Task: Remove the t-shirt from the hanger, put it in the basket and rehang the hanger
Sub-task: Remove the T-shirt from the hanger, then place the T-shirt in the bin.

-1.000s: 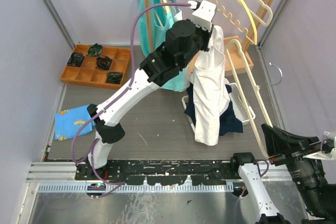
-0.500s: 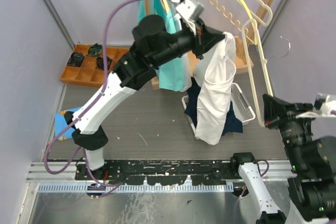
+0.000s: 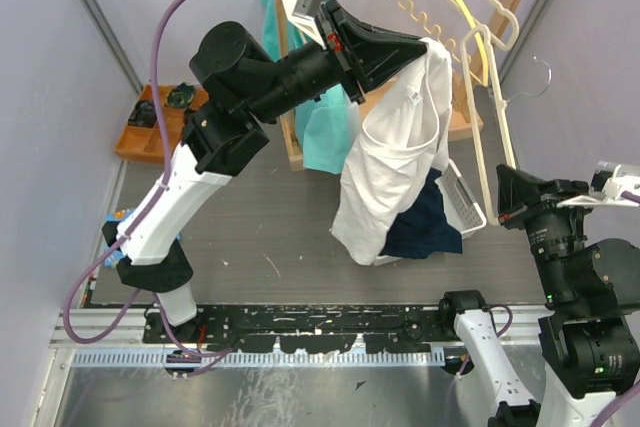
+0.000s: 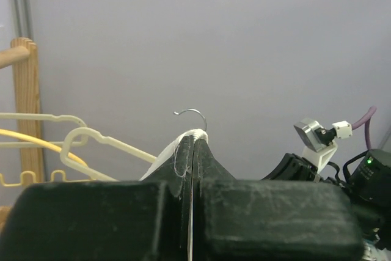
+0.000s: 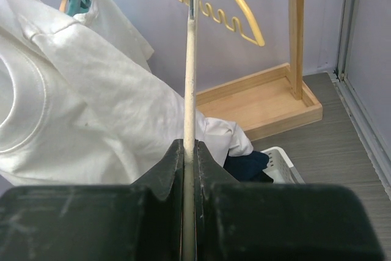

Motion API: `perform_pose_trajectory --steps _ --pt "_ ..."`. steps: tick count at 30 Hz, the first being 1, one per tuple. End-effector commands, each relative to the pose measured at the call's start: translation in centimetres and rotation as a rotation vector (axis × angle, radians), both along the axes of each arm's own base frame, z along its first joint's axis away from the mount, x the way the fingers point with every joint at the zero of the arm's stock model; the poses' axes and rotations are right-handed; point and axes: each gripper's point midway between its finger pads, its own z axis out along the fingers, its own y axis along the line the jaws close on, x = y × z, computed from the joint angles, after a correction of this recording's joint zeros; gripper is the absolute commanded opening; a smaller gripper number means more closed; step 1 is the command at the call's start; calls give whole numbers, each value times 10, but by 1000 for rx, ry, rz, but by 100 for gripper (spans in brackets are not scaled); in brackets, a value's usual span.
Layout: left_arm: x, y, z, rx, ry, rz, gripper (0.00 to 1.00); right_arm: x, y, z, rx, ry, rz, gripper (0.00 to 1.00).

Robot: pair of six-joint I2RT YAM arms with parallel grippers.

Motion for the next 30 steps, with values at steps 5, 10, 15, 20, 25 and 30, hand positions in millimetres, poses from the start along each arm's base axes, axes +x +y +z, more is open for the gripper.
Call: perform_pose_trajectory --steps 5,10,15,20,25,30 --pt "-31 30 67 -247 -49 -96 0 -4 -10 31 22 -110 -57 1" --pt "-34 34 84 -345 -18 -140 0 -4 -12 31 30 -106 -70 1" --pt "-18 11 60 -281 88 -144 0 -4 -18 30 33 -91 -104 1" --pt "9 -15 11 -174 205 -74 0 -6 -24 38 19 -114 -132 1" --pt "27 -44 -36 -58 273 -32 0 -9 -26 45 7 -131 -144 1" --pt "46 -64 -94 94 316 69 0 -16 -31 49 17 -154 -166 1"
